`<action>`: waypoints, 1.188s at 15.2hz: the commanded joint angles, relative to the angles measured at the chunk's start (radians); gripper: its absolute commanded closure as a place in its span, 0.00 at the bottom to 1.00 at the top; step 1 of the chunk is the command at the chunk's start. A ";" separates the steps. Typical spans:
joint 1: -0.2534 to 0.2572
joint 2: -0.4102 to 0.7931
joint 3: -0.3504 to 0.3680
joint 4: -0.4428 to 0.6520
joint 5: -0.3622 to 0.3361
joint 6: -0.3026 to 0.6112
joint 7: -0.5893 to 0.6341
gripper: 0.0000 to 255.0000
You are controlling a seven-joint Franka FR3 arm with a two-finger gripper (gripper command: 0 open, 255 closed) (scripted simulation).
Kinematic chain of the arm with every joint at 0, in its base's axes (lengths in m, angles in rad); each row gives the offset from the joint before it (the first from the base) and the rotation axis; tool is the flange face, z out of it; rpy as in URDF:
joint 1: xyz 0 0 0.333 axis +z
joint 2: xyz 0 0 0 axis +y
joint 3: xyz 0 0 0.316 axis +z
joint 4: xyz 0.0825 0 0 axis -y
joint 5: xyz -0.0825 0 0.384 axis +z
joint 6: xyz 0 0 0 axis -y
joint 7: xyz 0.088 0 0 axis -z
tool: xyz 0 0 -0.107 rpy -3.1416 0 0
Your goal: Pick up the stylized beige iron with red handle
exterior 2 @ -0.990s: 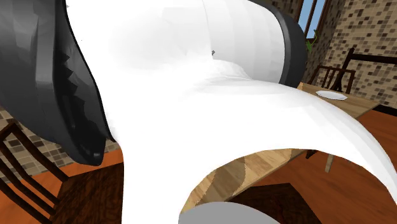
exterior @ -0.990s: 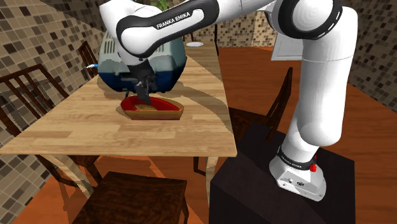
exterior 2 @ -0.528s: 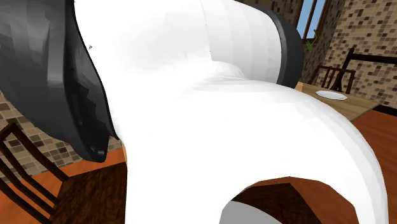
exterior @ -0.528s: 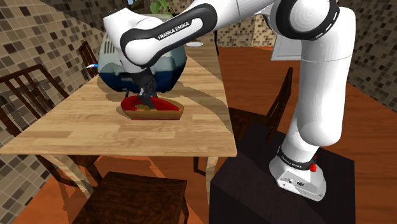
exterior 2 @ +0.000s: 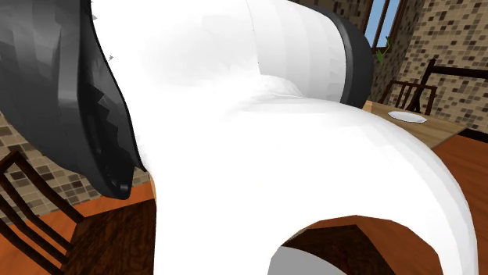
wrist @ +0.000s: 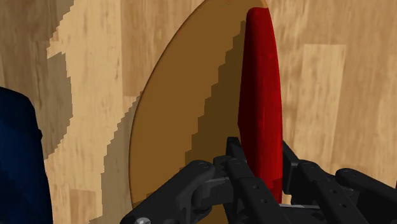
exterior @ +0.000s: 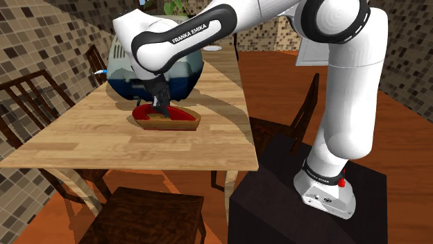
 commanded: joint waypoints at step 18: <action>0.009 -0.013 0.005 0.184 0.011 -0.194 -0.030 1.00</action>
